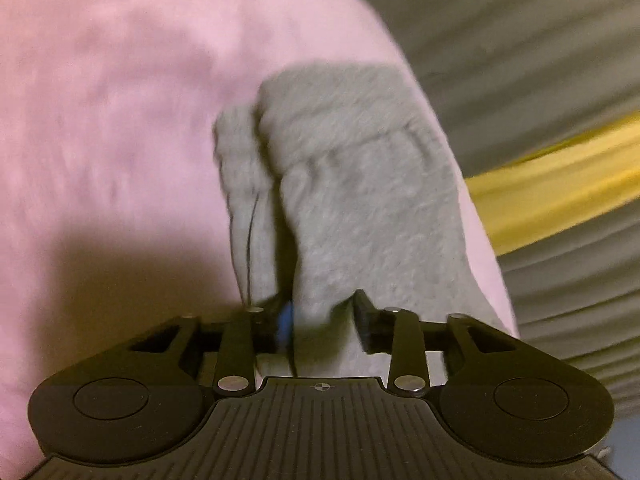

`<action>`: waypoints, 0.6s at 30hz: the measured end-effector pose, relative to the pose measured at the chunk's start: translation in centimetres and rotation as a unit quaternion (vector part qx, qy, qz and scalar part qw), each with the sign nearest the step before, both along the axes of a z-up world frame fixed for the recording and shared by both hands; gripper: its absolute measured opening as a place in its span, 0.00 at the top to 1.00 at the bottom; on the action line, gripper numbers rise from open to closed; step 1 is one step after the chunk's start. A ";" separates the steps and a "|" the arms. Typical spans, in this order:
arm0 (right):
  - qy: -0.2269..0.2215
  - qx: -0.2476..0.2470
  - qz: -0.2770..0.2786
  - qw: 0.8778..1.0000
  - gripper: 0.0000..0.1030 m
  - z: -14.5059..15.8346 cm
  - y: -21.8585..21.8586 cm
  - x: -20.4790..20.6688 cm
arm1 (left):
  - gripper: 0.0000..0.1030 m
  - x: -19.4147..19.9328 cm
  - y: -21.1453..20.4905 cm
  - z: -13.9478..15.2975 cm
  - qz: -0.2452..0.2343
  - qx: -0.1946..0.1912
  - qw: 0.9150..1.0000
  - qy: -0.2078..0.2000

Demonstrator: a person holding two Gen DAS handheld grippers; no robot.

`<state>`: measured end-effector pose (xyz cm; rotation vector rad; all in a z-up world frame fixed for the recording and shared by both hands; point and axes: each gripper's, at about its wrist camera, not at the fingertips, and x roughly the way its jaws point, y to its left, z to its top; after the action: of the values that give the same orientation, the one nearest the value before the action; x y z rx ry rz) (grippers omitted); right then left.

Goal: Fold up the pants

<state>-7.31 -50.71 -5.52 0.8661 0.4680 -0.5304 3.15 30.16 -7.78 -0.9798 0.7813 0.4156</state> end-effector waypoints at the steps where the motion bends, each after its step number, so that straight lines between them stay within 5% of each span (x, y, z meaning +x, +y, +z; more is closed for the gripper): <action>1: -0.003 -0.029 0.008 1.000 0.95 0.7 0.5 -0.1 | 0.37 -0.2 -0.2 1.0 0.005 0.026 1.000 0.002; 3: -0.021 -0.072 0.024 0.997 0.95 1.6 1.2 -0.3 | 0.17 -1.2 -0.9 2.9 0.033 0.078 0.996 0.009; 6: 0.005 -0.087 0.020 0.996 0.84 1.2 1.1 0.5 | 0.16 -1.7 -2.5 5.0 0.068 0.155 0.985 0.030; 8: 0.024 -0.050 0.021 0.998 0.73 0.2 0.3 1.0 | 0.16 -1.5 -3.9 5.9 0.068 0.184 0.980 0.031; 12: 0.039 -0.034 -0.003 0.999 0.65 -0.5 -0.2 1.2 | 0.12 0.5 -8.4 7.8 0.002 0.209 0.978 0.000; 15: 0.077 -0.074 -0.041 0.993 0.64 0.1 0.2 1.2 | 0.10 2.5 -12.8 7.6 -0.076 0.225 0.971 -0.013; 18: 0.088 -0.125 -0.032 0.988 0.53 1.1 1.7 1.6 | 0.10 5.1 -17.4 6.4 -0.136 0.231 0.963 -0.011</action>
<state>-5.70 -49.01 -4.39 0.5973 0.5227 -0.7134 8.22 12.77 -1.39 -0.4330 0.7414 0.3259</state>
